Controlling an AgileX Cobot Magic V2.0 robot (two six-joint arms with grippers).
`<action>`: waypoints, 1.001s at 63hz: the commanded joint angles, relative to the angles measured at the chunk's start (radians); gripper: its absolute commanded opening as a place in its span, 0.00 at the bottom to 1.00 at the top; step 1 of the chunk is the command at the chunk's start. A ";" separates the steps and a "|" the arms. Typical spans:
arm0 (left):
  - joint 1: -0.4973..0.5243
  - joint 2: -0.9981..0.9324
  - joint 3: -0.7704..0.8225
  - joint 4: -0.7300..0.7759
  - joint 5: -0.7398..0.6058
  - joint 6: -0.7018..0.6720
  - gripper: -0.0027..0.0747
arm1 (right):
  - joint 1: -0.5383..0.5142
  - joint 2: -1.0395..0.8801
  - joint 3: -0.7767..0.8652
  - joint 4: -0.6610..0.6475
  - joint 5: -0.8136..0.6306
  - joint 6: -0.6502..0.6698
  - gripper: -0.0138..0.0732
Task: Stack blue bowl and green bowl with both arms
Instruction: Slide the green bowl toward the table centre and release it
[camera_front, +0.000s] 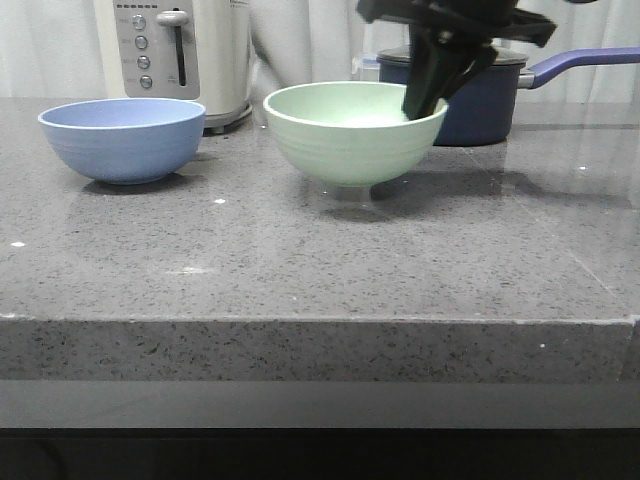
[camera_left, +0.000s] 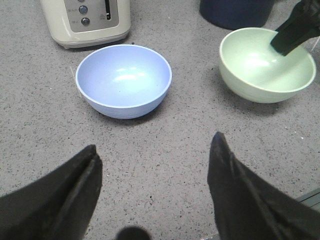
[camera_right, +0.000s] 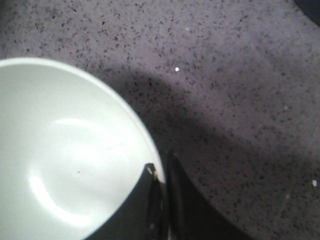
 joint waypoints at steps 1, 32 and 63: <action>-0.008 0.005 -0.034 -0.011 -0.063 -0.001 0.62 | 0.003 -0.037 -0.038 -0.006 -0.069 0.007 0.10; -0.008 0.005 -0.034 -0.011 -0.063 -0.001 0.62 | 0.003 -0.015 -0.038 -0.006 -0.075 0.007 0.45; -0.008 0.005 -0.034 -0.011 -0.063 -0.001 0.62 | -0.015 -0.227 0.041 -0.008 -0.083 -0.016 0.53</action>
